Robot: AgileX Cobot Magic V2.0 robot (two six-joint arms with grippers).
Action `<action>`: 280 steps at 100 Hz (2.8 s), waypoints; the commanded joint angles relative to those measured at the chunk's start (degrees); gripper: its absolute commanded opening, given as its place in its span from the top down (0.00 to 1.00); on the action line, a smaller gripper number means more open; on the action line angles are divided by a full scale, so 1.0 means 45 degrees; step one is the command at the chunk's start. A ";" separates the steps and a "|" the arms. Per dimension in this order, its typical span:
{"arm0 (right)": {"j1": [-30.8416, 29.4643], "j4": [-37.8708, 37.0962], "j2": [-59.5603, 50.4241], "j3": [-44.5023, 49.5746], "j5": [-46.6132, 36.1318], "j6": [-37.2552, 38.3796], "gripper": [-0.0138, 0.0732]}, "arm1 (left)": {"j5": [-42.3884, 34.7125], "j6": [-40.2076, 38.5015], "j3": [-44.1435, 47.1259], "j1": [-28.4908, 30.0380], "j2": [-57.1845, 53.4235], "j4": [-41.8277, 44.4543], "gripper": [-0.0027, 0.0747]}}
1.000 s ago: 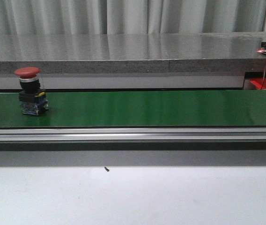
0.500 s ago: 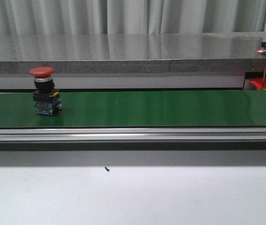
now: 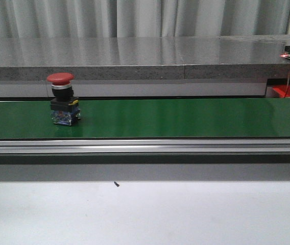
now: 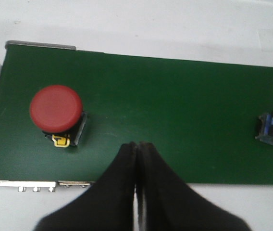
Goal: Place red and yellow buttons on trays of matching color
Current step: 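Lower the red button onto the belt's start and open the left gripper, then lower the right gripper onto the first red button at the belt's end and grasp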
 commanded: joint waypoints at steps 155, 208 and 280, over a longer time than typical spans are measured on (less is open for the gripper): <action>0.0000 0.0447 0.0278 -0.0835 -0.0552 -0.0108 0.98 | -0.1296 0.0061 0.6026 -0.1013 -1.1605 -0.0229 0.99; 0.1635 0.0465 0.5020 -0.5428 0.1927 -0.0123 0.98 | -0.1319 0.0061 0.6026 -0.1013 -1.1602 -0.0229 0.99; 0.5506 0.0473 1.1599 -1.0880 0.4524 -0.2299 0.22 | -0.1319 0.0061 0.6026 -0.1013 -1.1602 -0.0229 0.99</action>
